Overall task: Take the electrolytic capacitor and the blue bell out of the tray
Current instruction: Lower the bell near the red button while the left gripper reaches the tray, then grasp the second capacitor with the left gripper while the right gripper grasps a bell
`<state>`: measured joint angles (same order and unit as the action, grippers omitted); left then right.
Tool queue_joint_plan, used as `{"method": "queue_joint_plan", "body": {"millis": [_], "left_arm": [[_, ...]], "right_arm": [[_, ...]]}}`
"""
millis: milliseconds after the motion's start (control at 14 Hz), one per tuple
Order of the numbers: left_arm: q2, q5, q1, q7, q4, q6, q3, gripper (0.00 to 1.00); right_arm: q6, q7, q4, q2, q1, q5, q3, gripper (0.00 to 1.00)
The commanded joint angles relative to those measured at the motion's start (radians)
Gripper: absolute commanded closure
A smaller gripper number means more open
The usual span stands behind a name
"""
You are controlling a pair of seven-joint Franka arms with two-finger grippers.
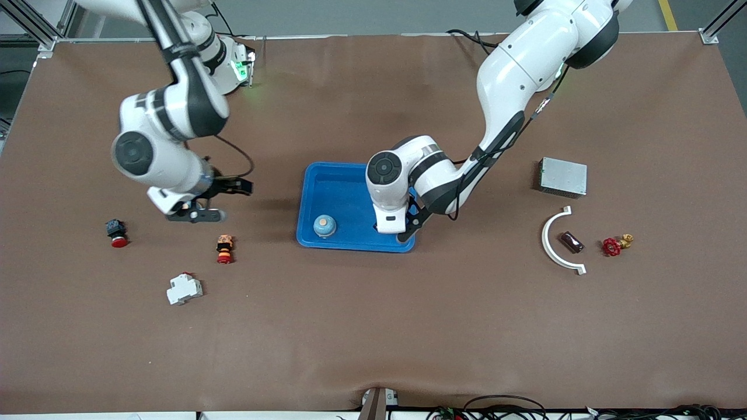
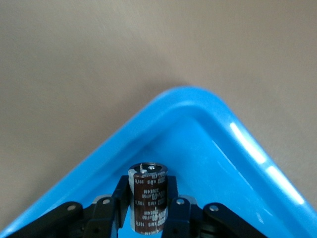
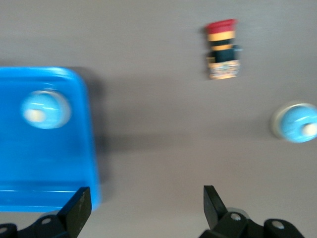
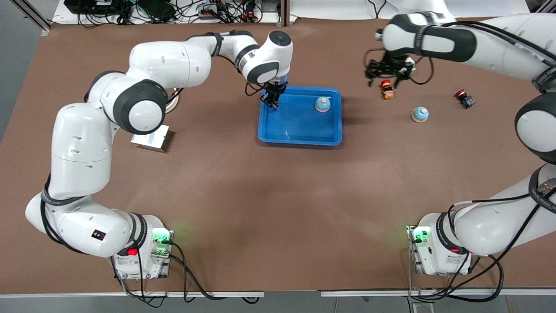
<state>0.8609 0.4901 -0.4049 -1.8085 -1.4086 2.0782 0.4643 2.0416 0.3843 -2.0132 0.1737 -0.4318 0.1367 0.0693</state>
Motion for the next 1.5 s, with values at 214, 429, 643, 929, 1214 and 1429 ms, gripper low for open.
{"method": "queue_joint_plan", "body": {"millis": [214, 429, 643, 929, 1214, 1429], "left_arm": [[-0.186, 0.015, 0.144, 0.063, -0.032, -0.096, 0.028, 1.00], [-0.235, 0.021, 0.314, 0.170, -0.128, -0.090, 0.083, 1.00], [-0.247, 0.028, 0.441, 0.274, -0.197, -0.082, 0.088, 1.00], [-0.235, 0.044, 0.556, 0.322, -0.295, -0.020, 0.086, 1.00], [-0.189, 0.091, 0.626, 0.324, -0.374, 0.105, 0.079, 1.00], [-0.169, 0.114, 0.659, 0.324, -0.372, 0.109, 0.079, 0.54]], "right_arm": [[-0.005, 0.303, 0.316, 0.265, -0.142, 0.011, 0.012, 0.00], [0.079, 0.301, 0.349, 0.342, -0.153, 0.011, 0.011, 0.00], [0.147, 0.291, 0.350, 0.386, -0.168, 0.006, 0.012, 0.00], [0.198, 0.294, 0.353, 0.435, -0.199, 0.012, 0.011, 0.00], [0.249, 0.291, 0.352, 0.487, -0.240, 0.000, 0.009, 0.00], [0.267, 0.289, 0.350, 0.506, -0.242, -0.002, 0.009, 0.00]]}}
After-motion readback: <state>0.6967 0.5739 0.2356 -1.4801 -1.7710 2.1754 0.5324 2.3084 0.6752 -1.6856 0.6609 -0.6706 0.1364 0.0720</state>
